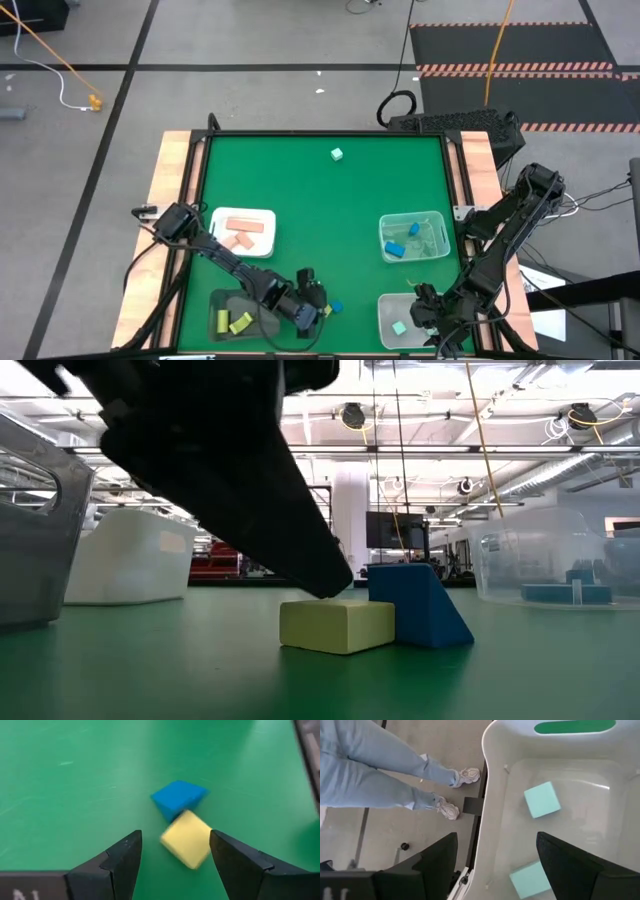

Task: Sort & place blocks by color
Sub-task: Put the green block into the black bin, then put the blue block into the transparent bin

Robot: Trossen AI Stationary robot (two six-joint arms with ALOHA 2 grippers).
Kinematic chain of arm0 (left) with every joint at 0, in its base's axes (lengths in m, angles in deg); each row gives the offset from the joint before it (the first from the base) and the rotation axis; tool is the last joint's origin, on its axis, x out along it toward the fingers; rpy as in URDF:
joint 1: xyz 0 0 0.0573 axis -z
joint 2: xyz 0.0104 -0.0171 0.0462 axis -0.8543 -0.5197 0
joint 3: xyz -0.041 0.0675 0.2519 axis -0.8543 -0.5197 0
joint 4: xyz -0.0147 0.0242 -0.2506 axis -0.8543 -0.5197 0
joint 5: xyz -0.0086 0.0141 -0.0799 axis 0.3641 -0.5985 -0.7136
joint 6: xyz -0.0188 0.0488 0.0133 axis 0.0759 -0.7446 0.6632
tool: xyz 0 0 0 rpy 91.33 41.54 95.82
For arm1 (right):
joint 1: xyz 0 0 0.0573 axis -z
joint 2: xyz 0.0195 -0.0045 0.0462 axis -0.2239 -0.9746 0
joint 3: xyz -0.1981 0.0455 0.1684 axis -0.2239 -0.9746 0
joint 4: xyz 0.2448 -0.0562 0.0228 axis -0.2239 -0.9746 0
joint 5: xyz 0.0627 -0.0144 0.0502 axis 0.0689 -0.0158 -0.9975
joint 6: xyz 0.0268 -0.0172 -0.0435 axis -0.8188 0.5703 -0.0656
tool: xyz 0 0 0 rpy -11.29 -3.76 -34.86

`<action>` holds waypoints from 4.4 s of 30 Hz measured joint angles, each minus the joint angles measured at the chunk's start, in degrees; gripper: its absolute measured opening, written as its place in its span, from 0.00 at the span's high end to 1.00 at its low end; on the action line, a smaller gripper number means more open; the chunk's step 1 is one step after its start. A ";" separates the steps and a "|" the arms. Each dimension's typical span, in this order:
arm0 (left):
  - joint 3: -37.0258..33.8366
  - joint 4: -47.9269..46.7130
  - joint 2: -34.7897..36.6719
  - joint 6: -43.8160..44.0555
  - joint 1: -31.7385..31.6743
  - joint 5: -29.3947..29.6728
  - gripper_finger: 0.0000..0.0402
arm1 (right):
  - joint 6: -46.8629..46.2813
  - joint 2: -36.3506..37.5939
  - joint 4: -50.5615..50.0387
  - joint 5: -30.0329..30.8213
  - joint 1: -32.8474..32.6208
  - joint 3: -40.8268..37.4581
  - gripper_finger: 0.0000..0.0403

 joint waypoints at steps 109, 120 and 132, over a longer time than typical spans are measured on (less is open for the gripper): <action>-0.07 -50.20 23.56 39.44 22.90 2.16 0.87 | 19.45 -1.11 17.25 13.52 33.10 -0.02 0.35; -0.07 -49.57 23.34 41.91 22.03 1.60 0.93 | 19.31 -10.67 26.71 4.69 32.42 -0.02 0.35; -0.07 -46.54 23.39 43.83 18.05 1.64 0.65 | 27.82 -19.20 37.31 -6.01 29.65 -0.02 0.35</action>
